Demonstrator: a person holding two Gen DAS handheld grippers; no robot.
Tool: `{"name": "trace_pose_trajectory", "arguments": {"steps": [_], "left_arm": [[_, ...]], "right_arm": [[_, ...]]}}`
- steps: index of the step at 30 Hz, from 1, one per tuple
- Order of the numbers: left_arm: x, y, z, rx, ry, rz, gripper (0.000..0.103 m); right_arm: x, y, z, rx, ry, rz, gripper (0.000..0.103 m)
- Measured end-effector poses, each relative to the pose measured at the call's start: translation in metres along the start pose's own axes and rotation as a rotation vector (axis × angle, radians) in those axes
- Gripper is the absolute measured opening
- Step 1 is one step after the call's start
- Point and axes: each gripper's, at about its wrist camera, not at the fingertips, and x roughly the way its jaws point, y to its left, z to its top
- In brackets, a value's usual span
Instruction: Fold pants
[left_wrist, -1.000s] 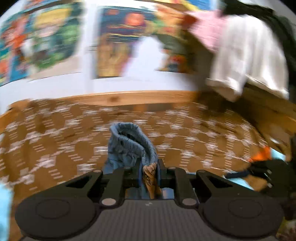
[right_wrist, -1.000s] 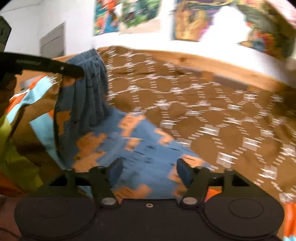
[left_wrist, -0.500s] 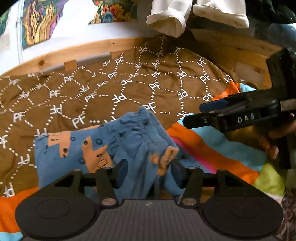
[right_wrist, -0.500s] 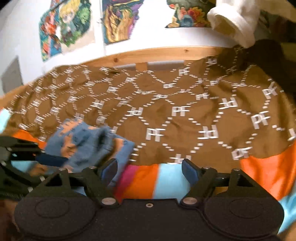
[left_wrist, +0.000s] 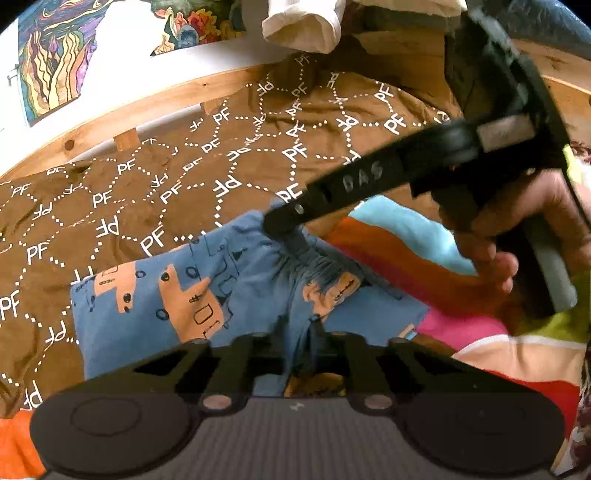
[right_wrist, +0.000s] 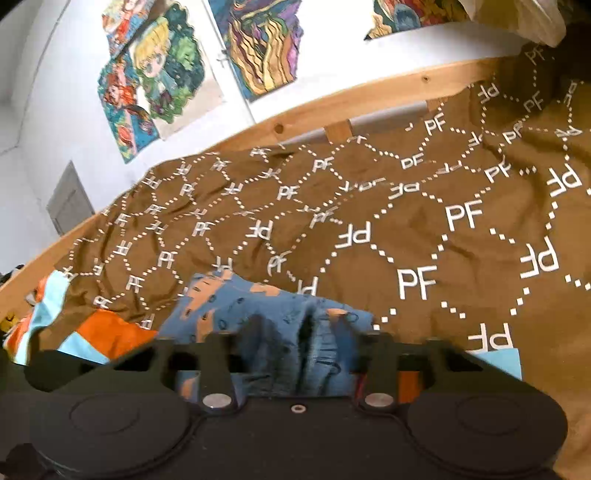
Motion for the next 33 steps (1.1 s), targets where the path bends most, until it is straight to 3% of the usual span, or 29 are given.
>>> {"name": "trace_pose_trajectory", "arguments": {"steps": [3,8,13,18,20,29,31,33], "left_arm": [[-0.010,-0.005,0.001,0.020,-0.027,0.005,0.005],[-0.025,-0.014,0.010,0.051,-0.070,0.002,0.005],[-0.010,-0.019,0.007,0.049,0.003,-0.024,0.008],[-0.005,-0.017,0.001,0.003,0.043,-0.049,0.016],[-0.007,-0.017,0.000,0.003,0.041,-0.058,0.026],[-0.008,-0.017,0.002,-0.020,0.047,-0.073,0.030],[-0.010,-0.015,0.002,-0.037,0.048,-0.082,0.035],[-0.012,-0.012,0.002,-0.055,0.044,-0.096,0.046]], "right_arm": [[-0.003,-0.006,-0.001,0.035,-0.003,0.009,0.011],[-0.024,-0.004,0.011,0.039,-0.019,0.002,0.009],[-0.031,-0.005,0.011,0.022,0.037,-0.043,0.010],[-0.014,-0.012,-0.007,0.023,0.102,-0.087,0.016],[-0.014,-0.013,-0.007,0.029,0.097,-0.084,0.018],[-0.014,-0.015,-0.010,0.037,0.096,-0.097,0.025],[-0.015,-0.014,-0.010,0.035,0.092,-0.100,0.027],[-0.016,-0.014,-0.010,0.024,0.086,-0.112,0.042]]}}
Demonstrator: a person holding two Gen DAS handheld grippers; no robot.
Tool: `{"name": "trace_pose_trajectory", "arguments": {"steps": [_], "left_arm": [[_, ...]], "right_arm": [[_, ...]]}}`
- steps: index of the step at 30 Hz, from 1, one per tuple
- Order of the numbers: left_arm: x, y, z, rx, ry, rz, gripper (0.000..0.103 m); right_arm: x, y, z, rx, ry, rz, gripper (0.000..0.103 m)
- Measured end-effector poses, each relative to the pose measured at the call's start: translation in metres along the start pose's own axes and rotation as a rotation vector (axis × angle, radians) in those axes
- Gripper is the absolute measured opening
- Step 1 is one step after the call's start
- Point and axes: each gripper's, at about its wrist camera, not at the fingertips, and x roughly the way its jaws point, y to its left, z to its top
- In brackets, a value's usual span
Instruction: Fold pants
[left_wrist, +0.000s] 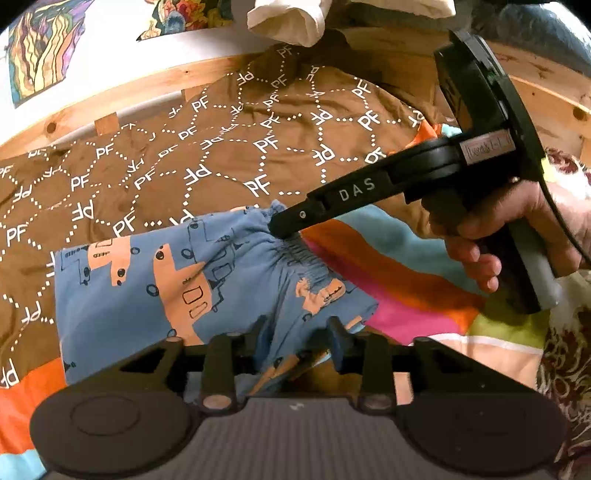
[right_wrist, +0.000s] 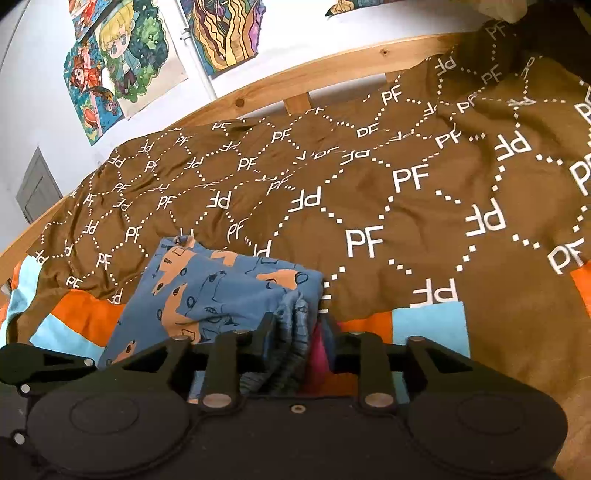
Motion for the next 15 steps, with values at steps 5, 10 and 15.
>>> {"name": "trace_pose_trajectory", "arguments": {"steps": [5,10,15], "left_arm": [[-0.020,0.022,-0.007,-0.135,-0.061,-0.051,0.076],[-0.045,0.063,-0.014,-0.307,-0.141,0.086,0.086],[-0.040,0.105,0.009,-0.367,-0.178,0.130,0.068]], "right_arm": [[-0.012,0.002,-0.002,-0.054,-0.043,-0.071,0.089],[-0.026,0.005,-0.005,-0.110,-0.084,-0.170,0.101],[-0.032,0.028,-0.009,-0.185,-0.130,-0.165,0.102]]}}
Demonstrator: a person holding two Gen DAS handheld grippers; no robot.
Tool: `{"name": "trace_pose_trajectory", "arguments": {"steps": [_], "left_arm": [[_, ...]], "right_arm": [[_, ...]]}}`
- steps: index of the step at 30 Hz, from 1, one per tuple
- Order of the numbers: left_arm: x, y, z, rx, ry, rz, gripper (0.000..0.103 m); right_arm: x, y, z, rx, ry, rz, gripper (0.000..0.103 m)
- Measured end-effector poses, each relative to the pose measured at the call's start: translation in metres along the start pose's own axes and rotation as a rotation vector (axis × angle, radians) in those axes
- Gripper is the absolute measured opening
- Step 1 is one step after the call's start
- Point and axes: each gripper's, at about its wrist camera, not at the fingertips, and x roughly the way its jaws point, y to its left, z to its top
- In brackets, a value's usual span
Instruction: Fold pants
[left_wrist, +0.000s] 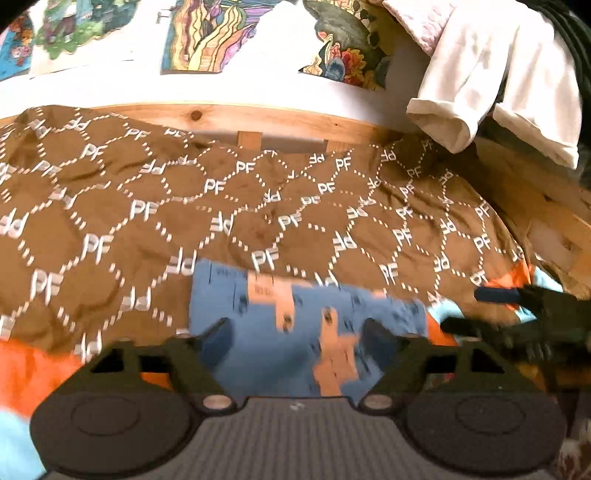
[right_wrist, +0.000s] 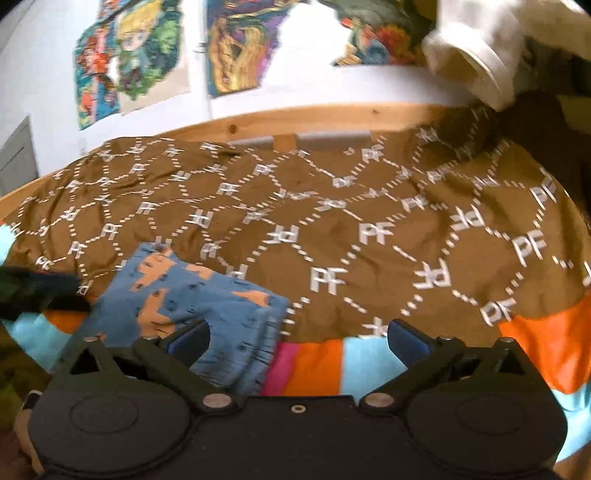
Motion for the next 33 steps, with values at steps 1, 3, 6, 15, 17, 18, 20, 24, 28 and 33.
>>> {"name": "trace_pose_trajectory", "arguments": {"steps": [1,3,6,15,17,18,20,24,28,33], "left_arm": [[0.008,0.002,0.005,0.012,0.003,-0.022,0.062],[0.034,0.007,0.014,0.041,0.032,-0.060,0.061],[0.072,0.018,0.017,0.065,0.085,0.013,0.058],[0.065,0.035,0.016,0.012,0.028,0.046,0.075],[0.045,0.030,0.013,0.019,0.001,0.059,0.091],[0.036,0.027,0.009,0.023,-0.008,0.075,0.092],[0.024,0.023,0.001,0.031,-0.004,0.108,0.098],[0.018,0.021,-0.024,0.028,0.045,0.201,0.101],[0.026,0.024,-0.041,0.058,0.136,0.294,0.101],[0.006,0.032,-0.045,-0.042,0.117,0.268,0.102]], "right_arm": [[-0.001,0.006,0.000,-0.015,-0.011,0.003,0.102],[-0.002,0.021,-0.002,-0.068,-0.029,0.005,0.102],[0.001,0.042,-0.012,-0.205,-0.015,-0.024,0.102],[-0.002,0.042,-0.029,-0.311,-0.002,-0.021,0.102],[-0.008,0.039,-0.022,-0.270,-0.066,-0.002,0.102],[-0.008,0.039,-0.020,-0.255,-0.096,-0.004,0.102],[0.000,0.043,-0.014,-0.259,-0.131,-0.053,0.102],[0.039,0.043,-0.008,-0.290,-0.112,-0.184,0.102],[0.064,0.027,-0.012,-0.249,-0.015,-0.186,0.102],[0.030,0.029,-0.002,-0.229,-0.068,-0.142,0.102]]}}
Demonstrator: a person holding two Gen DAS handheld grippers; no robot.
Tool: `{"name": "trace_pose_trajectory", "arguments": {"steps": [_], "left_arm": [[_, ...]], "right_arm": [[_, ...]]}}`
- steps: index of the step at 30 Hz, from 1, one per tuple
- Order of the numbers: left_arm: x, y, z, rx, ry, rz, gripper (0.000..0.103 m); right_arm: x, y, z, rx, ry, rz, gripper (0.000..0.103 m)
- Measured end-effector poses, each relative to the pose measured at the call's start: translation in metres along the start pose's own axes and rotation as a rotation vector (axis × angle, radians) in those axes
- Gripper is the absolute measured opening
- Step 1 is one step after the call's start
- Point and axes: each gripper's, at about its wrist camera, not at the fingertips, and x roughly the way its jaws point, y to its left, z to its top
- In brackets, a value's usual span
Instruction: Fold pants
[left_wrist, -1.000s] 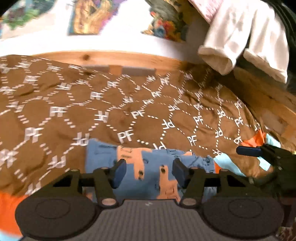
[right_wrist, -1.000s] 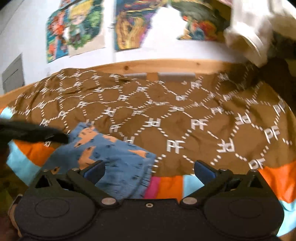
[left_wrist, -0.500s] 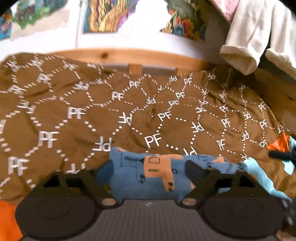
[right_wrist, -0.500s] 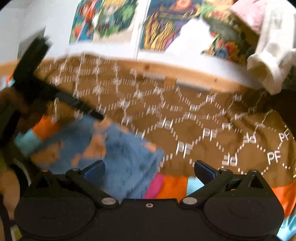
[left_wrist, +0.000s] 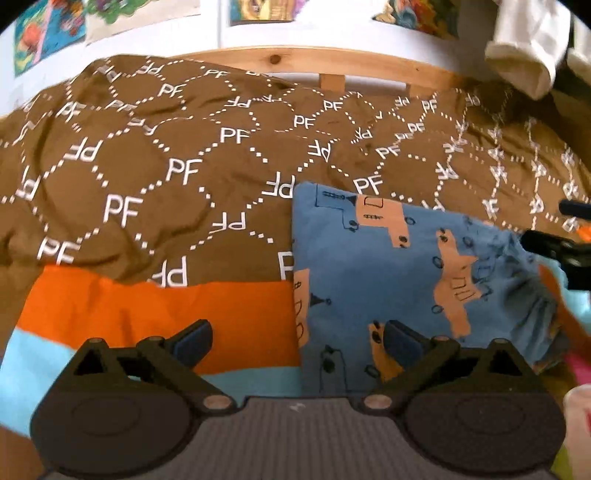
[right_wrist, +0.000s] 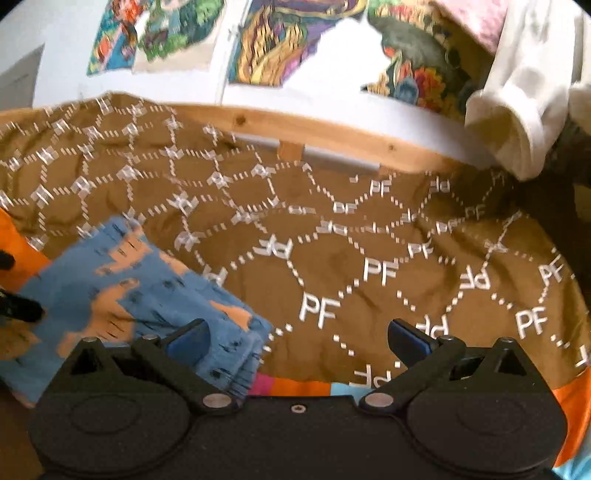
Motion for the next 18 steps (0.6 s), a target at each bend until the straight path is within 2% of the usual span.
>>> {"name": "trace_pose_trajectory", "arguments": {"steps": [3,6,8,11,18], "left_arm": [[-0.009,-0.002,-0.007,0.024,0.000,-0.004,0.103],[-0.009,-0.008,-0.017,0.093,0.036,0.027,0.102],[-0.009,-0.008,-0.021,0.092,0.040,0.030,0.102],[-0.011,-0.002,-0.023,0.045,0.056,0.013,0.102],[-0.014,0.007,-0.026,-0.004,0.070,-0.004,0.102]], "right_arm": [[-0.023,0.003,-0.001,0.032,0.022,0.086,0.102],[-0.020,0.020,-0.018,-0.049,0.194,0.089,0.102],[-0.016,0.025,-0.025,-0.061,0.252,0.110,0.102],[-0.019,0.021,-0.018,-0.021,0.256,0.099,0.102],[-0.024,0.023,-0.016,-0.042,0.247,0.084,0.102]]}}
